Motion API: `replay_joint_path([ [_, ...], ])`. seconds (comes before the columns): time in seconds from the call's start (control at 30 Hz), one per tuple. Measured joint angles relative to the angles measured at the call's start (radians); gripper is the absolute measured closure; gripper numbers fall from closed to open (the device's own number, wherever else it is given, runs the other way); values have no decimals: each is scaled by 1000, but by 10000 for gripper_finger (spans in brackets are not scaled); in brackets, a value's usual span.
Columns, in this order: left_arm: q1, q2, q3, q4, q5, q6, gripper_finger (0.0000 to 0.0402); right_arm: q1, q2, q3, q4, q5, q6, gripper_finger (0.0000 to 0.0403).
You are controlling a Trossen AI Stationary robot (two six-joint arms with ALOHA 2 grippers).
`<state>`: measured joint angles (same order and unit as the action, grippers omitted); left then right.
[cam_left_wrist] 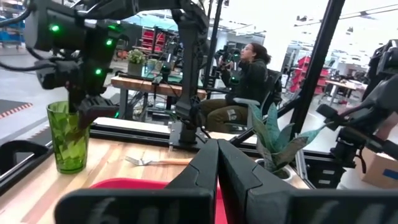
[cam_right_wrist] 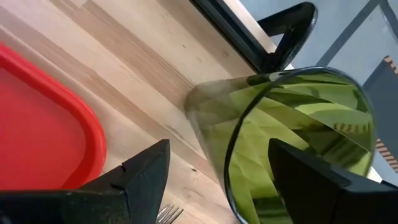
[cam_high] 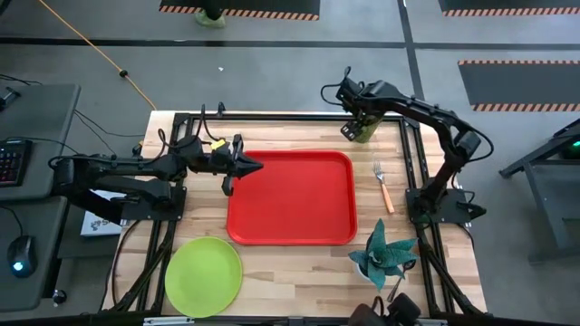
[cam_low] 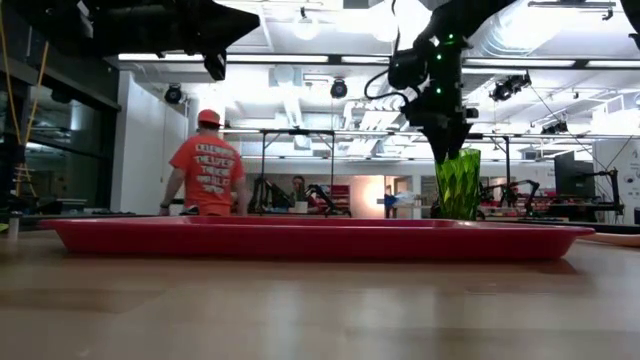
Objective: Pick and place plate/cup/fork/spoon on tray
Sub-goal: Put the green cup on the red serving tray
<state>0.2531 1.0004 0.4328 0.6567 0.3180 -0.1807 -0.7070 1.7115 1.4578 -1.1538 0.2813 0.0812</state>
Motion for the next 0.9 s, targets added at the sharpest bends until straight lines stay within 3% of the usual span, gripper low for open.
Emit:
replay_joint_path([
  [0.13,0,0,0,0,0,0,401,-7,19,0,2,4,-2,163],
  [0.27,0,0,0,0,0,-1,401,-15,21,0,3,26,-2,211],
  [0.57,0,0,0,-1,0,0,401,-14,11,0,-25,50,-19,387],
  [0.8,0,0,0,-1,0,0,402,17,-96,88,-133,36,1,397],
  [0.9,0,0,0,0,-11,0,401,75,-161,149,-142,-52,50,396],
])
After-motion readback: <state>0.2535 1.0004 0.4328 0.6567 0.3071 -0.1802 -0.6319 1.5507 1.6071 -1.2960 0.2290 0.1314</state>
